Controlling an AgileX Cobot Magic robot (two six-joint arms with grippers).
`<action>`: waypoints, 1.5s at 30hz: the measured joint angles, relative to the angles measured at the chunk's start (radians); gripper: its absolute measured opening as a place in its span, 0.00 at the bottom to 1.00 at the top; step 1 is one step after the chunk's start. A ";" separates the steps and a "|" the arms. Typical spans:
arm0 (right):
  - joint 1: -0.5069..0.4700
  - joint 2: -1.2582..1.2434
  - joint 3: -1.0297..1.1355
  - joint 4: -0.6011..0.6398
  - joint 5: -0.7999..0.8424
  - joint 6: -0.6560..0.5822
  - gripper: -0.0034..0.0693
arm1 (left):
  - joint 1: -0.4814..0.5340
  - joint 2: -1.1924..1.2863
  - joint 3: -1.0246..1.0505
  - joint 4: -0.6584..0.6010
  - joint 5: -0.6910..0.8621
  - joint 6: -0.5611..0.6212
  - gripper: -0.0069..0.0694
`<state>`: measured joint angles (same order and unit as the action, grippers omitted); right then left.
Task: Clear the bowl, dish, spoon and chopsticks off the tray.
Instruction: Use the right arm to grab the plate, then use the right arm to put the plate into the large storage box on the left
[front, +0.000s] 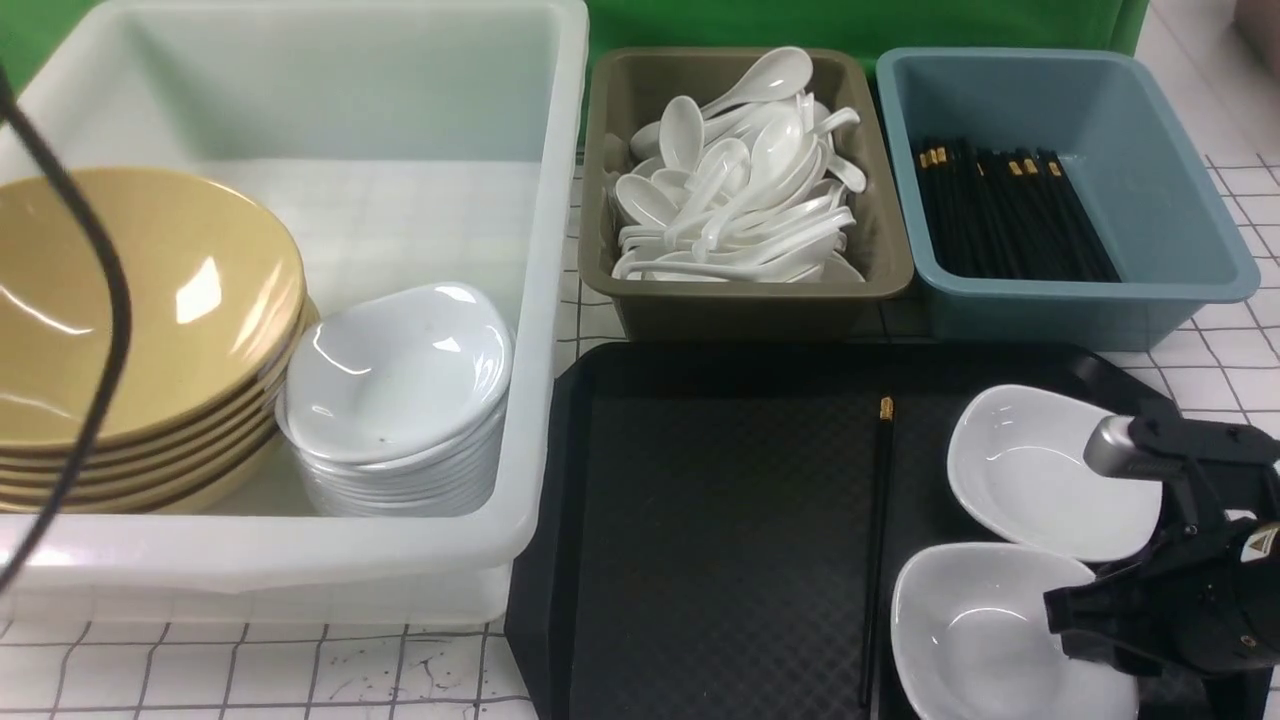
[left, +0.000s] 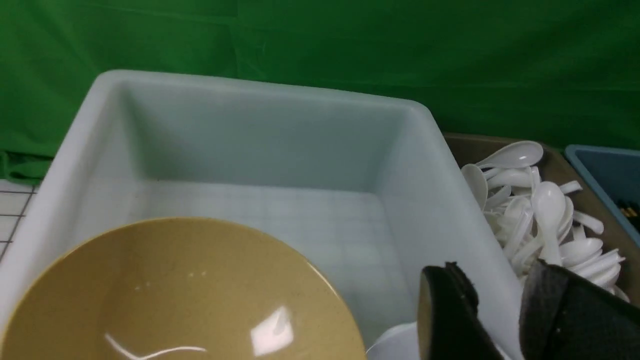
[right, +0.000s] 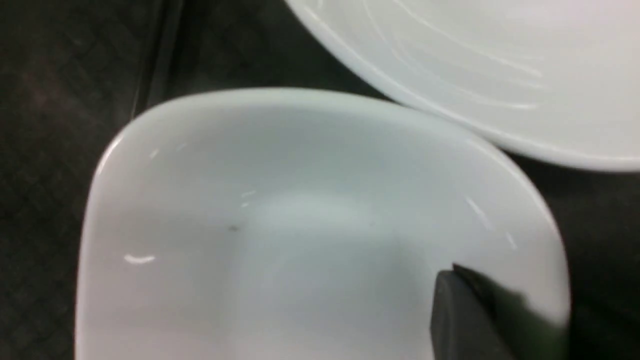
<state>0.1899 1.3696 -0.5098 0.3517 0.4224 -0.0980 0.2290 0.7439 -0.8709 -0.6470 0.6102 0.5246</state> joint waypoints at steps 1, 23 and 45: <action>0.000 -0.014 -0.006 0.001 0.014 -0.014 0.29 | 0.000 -0.023 0.013 0.007 0.000 0.003 0.24; 0.515 0.251 -0.871 0.232 0.092 -0.165 0.14 | -0.124 -0.196 0.256 0.104 -0.035 -0.067 0.08; 0.460 0.464 -1.181 -0.041 0.349 0.069 0.73 | -0.189 -0.196 0.354 0.177 -0.128 -0.040 0.08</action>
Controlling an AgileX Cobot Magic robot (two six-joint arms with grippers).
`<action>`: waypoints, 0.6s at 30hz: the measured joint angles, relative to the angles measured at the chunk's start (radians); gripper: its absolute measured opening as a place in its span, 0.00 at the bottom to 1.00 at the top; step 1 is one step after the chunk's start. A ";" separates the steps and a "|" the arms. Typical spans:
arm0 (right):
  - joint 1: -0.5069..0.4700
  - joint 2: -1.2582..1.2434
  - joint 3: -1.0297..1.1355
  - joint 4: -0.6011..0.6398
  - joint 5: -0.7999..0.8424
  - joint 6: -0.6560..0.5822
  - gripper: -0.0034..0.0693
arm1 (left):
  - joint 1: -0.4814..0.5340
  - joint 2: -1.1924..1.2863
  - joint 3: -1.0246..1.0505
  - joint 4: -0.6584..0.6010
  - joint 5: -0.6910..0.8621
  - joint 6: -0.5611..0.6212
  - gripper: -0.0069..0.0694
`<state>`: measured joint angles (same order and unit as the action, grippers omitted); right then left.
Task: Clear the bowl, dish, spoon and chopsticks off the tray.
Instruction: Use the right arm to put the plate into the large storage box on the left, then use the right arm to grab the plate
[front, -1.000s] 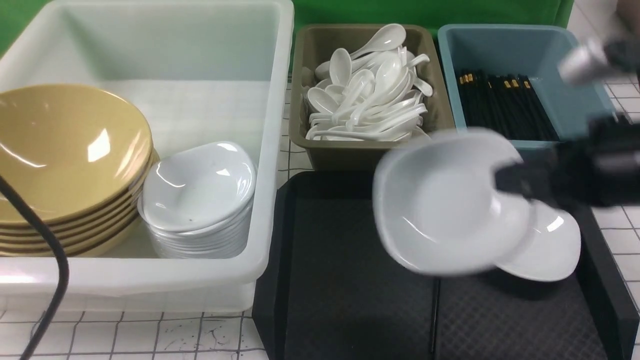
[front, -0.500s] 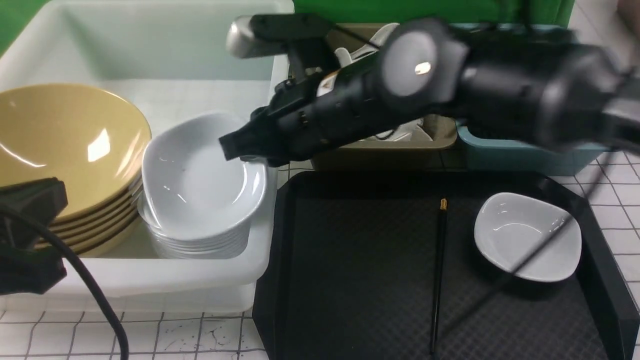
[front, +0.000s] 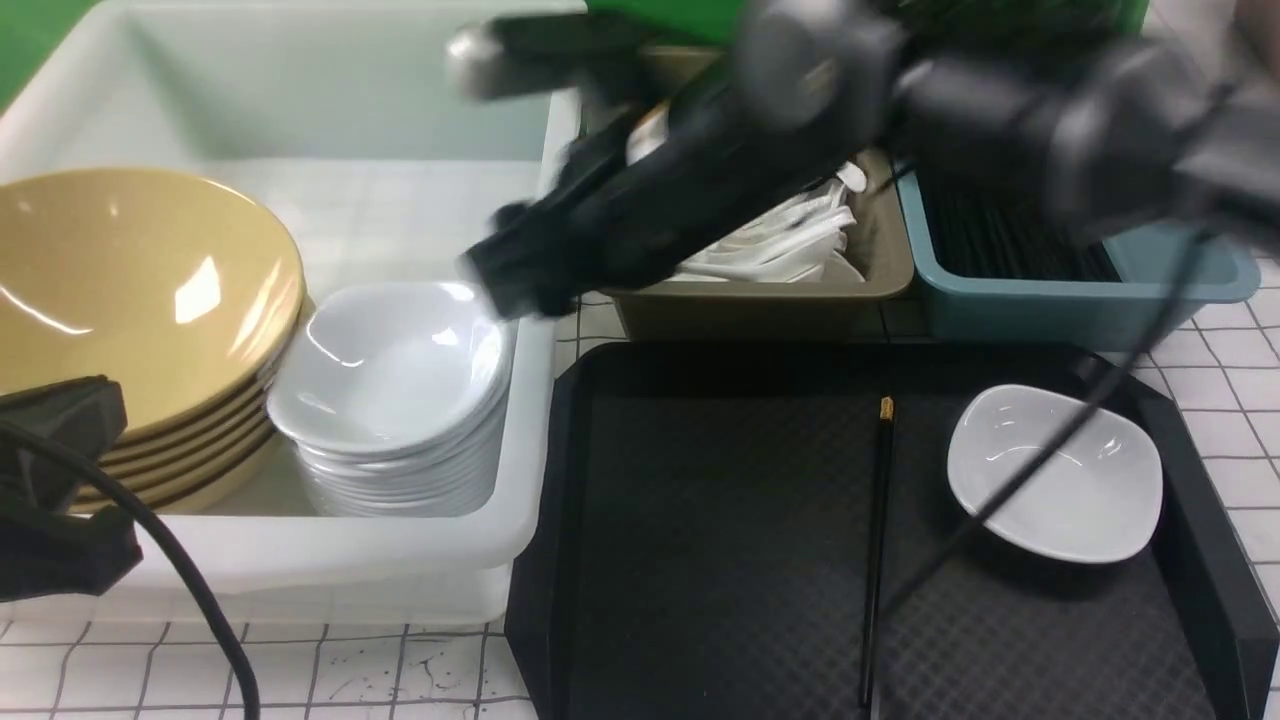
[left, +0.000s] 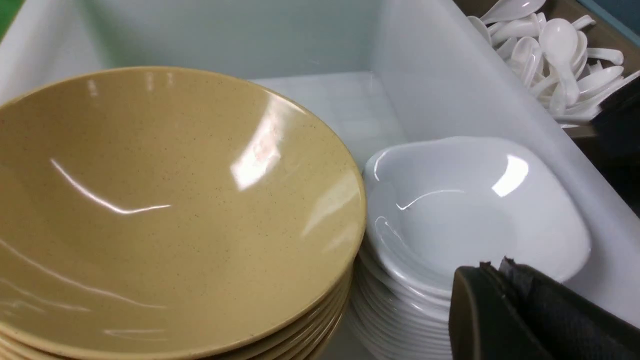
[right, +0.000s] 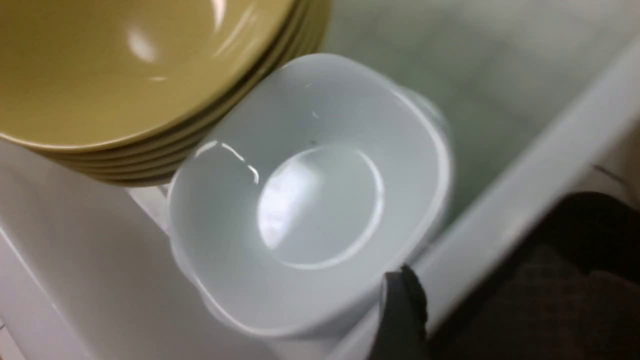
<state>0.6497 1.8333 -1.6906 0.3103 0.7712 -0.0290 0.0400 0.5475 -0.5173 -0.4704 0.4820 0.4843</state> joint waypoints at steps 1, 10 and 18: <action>-0.043 -0.058 0.050 -0.001 0.004 0.000 0.74 | 0.000 0.000 0.001 0.000 0.000 -0.001 0.08; -0.458 -0.494 0.810 0.065 -0.142 0.015 0.76 | 0.000 0.000 0.002 -0.010 -0.018 -0.007 0.08; -0.730 -0.550 1.083 0.189 -0.238 -0.051 0.76 | 0.000 0.000 0.018 -0.031 -0.060 -0.010 0.08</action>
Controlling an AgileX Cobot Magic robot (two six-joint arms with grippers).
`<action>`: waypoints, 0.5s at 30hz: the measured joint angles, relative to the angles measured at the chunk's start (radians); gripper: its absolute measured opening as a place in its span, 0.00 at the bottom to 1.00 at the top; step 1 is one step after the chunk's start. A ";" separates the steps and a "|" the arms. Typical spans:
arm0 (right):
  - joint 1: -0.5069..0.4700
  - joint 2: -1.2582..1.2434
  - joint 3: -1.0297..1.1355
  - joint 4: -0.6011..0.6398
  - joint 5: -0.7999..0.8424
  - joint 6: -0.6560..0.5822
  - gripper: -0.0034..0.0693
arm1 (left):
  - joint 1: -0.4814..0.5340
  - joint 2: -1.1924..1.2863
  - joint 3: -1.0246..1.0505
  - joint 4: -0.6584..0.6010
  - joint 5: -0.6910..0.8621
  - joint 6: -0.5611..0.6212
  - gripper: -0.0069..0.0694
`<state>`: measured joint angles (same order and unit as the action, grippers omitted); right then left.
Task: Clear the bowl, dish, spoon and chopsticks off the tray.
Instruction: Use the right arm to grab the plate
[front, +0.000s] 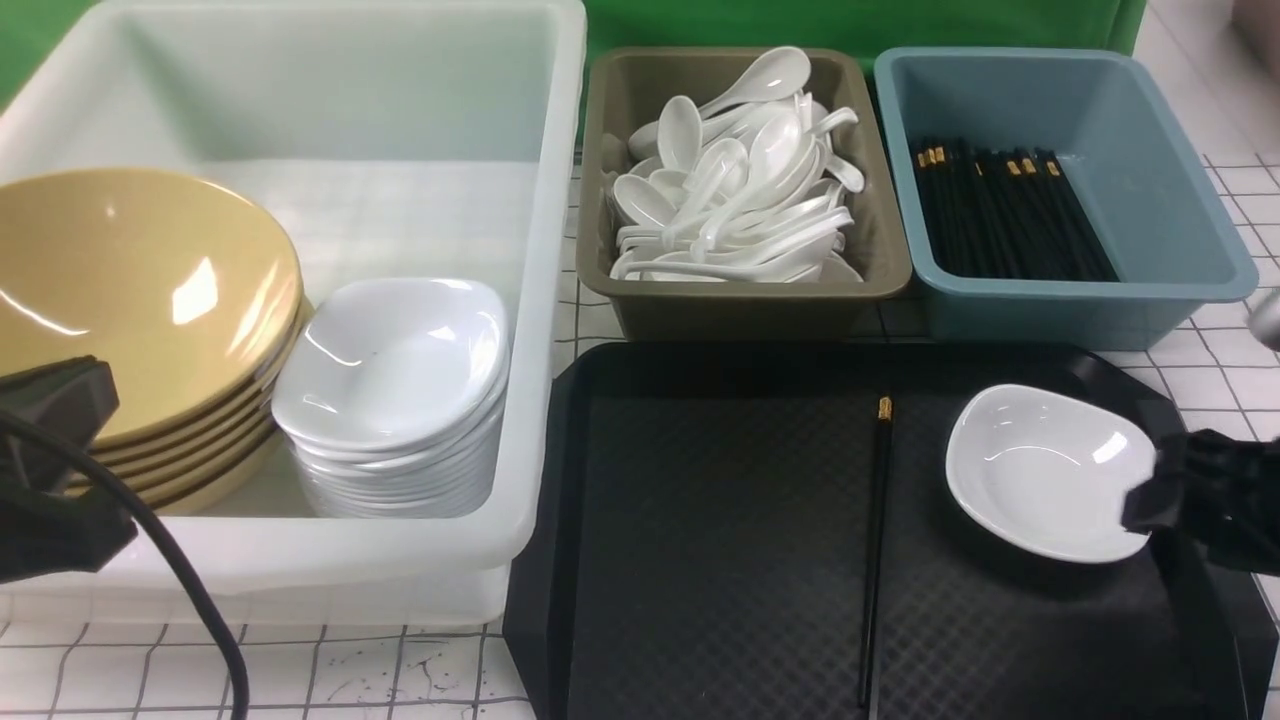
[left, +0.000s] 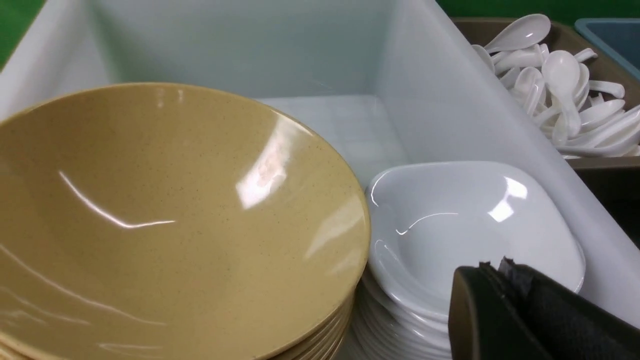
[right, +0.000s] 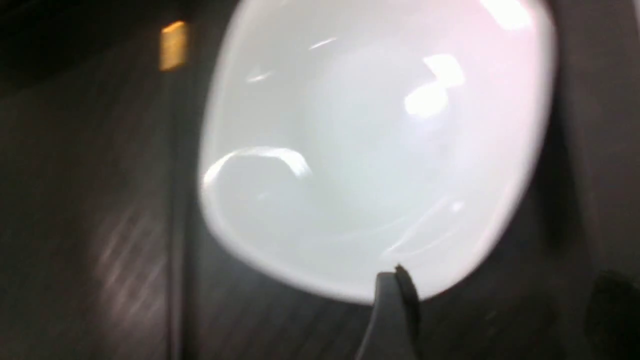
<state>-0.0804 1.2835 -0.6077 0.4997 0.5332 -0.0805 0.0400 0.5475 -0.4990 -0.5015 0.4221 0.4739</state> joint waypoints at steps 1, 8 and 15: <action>-0.009 0.008 0.002 0.005 -0.006 -0.003 0.76 | 0.000 0.000 0.002 0.000 -0.002 0.000 0.08; -0.016 0.189 0.003 0.295 -0.076 -0.235 0.74 | 0.000 0.000 0.008 -0.015 -0.022 0.000 0.08; -0.016 0.312 -0.017 0.568 -0.132 -0.540 0.40 | 0.000 0.000 0.008 -0.017 -0.022 0.000 0.08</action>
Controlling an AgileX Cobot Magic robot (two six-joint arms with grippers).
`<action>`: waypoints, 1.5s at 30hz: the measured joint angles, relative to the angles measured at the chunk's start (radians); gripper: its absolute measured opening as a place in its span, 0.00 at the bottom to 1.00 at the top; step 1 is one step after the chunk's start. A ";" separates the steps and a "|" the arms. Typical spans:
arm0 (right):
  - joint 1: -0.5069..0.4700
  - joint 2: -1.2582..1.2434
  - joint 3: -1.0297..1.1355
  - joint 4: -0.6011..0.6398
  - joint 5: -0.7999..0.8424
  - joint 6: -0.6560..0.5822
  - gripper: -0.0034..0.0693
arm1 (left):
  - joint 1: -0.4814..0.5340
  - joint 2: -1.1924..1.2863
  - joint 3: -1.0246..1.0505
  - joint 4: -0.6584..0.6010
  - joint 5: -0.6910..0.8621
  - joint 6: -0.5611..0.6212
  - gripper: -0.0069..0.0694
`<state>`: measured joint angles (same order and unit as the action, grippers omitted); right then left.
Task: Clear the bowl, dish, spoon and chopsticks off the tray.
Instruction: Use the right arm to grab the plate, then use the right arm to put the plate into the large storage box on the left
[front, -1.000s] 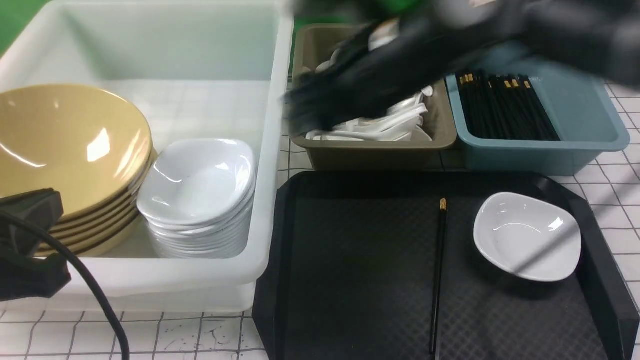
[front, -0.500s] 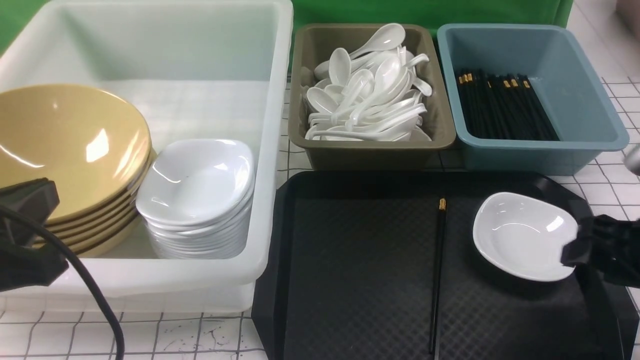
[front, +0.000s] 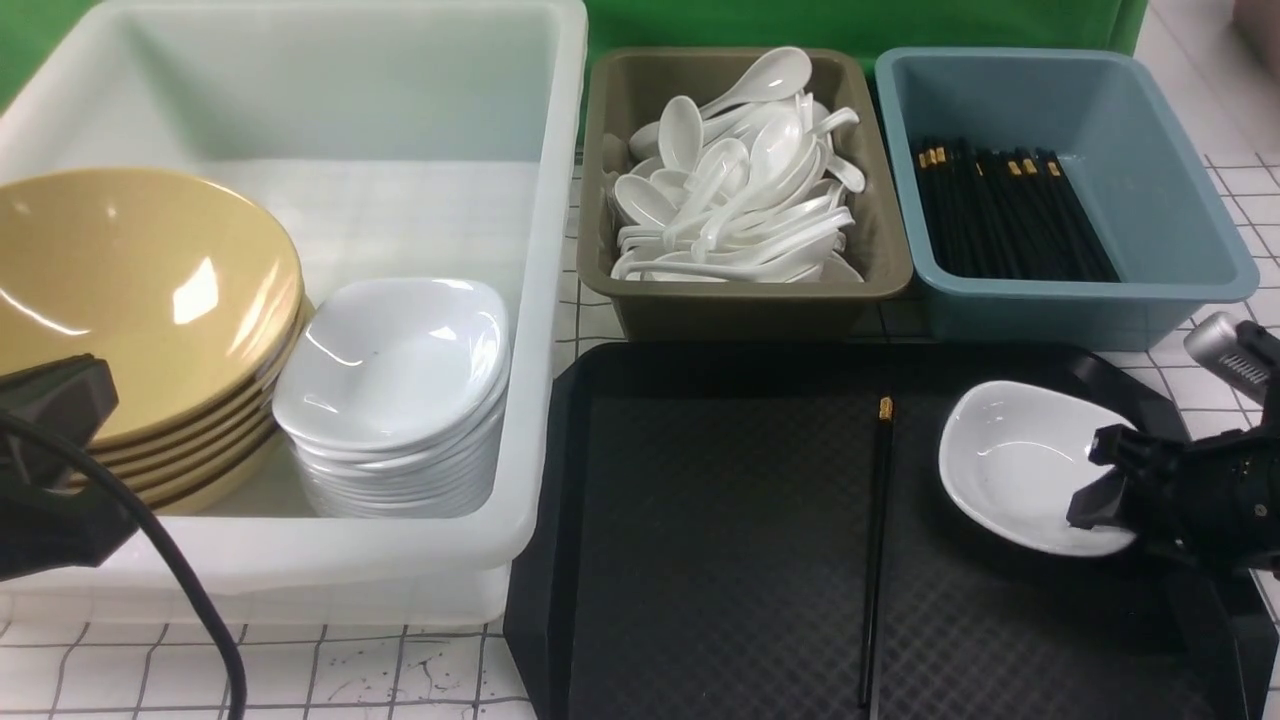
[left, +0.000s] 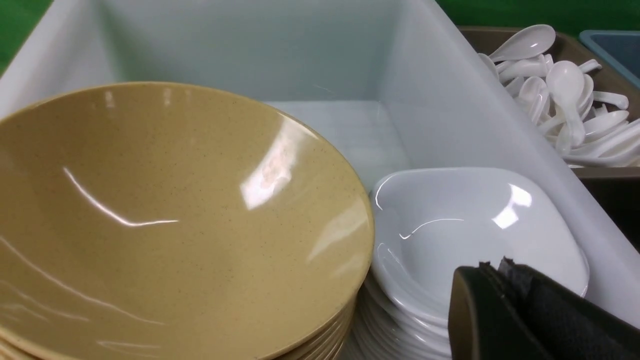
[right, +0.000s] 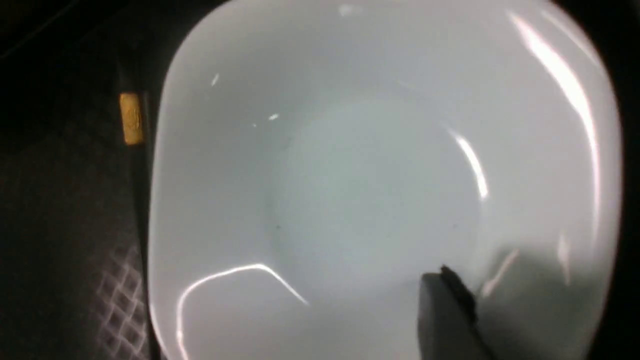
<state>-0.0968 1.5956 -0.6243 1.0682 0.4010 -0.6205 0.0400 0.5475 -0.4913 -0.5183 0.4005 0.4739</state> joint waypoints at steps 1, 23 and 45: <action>0.000 0.000 0.000 0.000 0.000 0.000 0.40 | 0.000 0.000 0.000 0.000 0.000 0.000 0.08; 0.714 0.017 -0.602 -0.020 -0.091 0.102 0.14 | 0.000 0.000 0.000 -0.040 0.001 0.000 0.08; 0.670 0.112 -0.789 -0.571 0.292 0.361 0.66 | 0.000 0.000 0.000 -0.039 0.008 0.003 0.08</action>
<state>0.5735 1.7073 -1.4131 0.4969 0.6932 -0.2591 0.0400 0.5475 -0.4913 -0.5572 0.4084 0.4766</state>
